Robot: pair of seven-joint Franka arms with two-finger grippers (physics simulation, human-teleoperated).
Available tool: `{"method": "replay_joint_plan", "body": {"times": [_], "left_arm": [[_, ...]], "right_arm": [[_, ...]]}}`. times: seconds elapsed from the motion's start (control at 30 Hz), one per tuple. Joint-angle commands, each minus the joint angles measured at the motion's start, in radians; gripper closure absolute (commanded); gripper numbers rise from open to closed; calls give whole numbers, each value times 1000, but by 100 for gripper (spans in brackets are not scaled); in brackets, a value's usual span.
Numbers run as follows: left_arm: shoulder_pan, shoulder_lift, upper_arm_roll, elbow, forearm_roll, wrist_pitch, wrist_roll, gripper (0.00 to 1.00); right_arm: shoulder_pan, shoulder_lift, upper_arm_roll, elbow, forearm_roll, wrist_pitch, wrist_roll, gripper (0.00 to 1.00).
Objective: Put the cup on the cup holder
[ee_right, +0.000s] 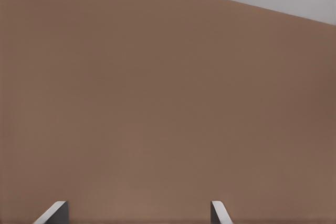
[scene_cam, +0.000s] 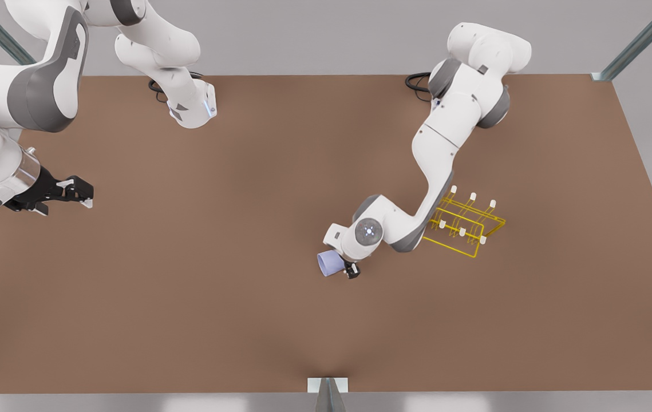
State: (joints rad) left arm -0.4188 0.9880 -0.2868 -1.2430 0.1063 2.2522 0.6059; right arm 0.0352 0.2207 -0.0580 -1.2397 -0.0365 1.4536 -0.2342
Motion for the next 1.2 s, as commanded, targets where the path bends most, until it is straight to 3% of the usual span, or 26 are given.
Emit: {"method": "replay_joint_plan", "body": {"times": [0.0, 0.5, 0.57, 0.83, 0.93, 1.07, 1.17], "left_arm": [[0, 6, 0, 2, -7, 18, -84, 0], [-14, 26, -5, 2, -50, 76, -203, 1], [-17, 26, -5, 2, -50, 76, -206, 8], [-17, 24, -3, 2, -46, 75, -210, 12], [-17, 23, -3, 2, -43, 73, -209, 21], [-15, 14, -3, 4, -42, 73, -196, 20], [-15, -26, 5, 5, -36, 37, -193, 26]], "right_arm": [[0, 0, 0, 0, 1, 1, 19, 0], [-1, 3, 0, 3, 1, 10, 21, 0], [-1, 2, 0, 3, 1, 10, 21, 0], [-3, 3, 0, 5, 1, 11, 21, 0], [-1, 3, 0, 5, 1, 11, 21, 0], [0, 3, 1, 3, 3, 10, 21, 0], [-1, 2, 0, 3, 3, 10, 21, 0]]}}
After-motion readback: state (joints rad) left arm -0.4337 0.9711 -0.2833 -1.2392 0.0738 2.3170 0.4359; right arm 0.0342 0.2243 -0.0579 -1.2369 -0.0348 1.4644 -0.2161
